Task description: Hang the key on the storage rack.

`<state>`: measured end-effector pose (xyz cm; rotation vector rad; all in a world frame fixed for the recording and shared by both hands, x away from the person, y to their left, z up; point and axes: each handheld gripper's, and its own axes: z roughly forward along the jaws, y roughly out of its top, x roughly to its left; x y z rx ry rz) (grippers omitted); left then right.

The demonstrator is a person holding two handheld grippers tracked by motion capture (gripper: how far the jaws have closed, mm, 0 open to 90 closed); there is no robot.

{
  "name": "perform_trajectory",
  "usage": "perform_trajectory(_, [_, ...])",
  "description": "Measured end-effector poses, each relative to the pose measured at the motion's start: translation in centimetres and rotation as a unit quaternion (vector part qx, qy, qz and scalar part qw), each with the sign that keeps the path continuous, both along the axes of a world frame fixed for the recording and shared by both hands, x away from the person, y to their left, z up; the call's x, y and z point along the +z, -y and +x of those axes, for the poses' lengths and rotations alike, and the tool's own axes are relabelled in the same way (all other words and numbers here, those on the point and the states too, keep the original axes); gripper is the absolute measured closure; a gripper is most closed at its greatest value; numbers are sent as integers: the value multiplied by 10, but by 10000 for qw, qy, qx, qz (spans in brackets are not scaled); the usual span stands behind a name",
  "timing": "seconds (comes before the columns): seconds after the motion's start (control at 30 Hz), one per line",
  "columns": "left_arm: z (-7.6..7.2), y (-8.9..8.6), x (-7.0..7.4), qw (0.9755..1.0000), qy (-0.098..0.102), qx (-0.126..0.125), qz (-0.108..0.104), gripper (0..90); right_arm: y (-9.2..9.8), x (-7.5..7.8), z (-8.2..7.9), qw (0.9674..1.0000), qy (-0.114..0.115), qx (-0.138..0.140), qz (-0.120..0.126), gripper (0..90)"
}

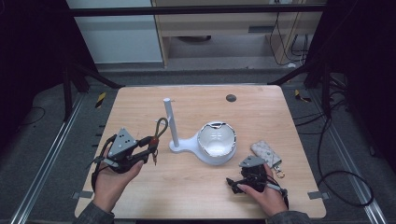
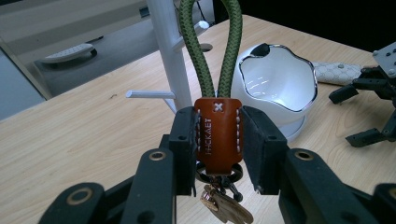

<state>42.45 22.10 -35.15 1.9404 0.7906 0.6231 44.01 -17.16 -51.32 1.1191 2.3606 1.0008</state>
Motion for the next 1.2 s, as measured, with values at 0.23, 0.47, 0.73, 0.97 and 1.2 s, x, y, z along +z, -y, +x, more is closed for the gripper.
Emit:
perform_trajectory(0.23, [5,3,-2,10000,-58,7,60,659,0,0,0,10000,-1,0,0,2])
perform_trajectory(0.47, [22,9,-10,9997,-164,137,96,659,0,0,0,10000,-4,2,-2,2])
perform_trajectory(0.73, [39,16,-25,9988,-385,240,159,659,0,0,0,10000,-2,1,1,2])
perform_trajectory(0.97, [51,22,-35,9982,-510,279,153,658,0,0,0,10000,-16,-1,7,2])
perform_trajectory(1.2, [55,26,-39,9981,-531,275,141,657,0,0,0,10000,-3,1,1,2])
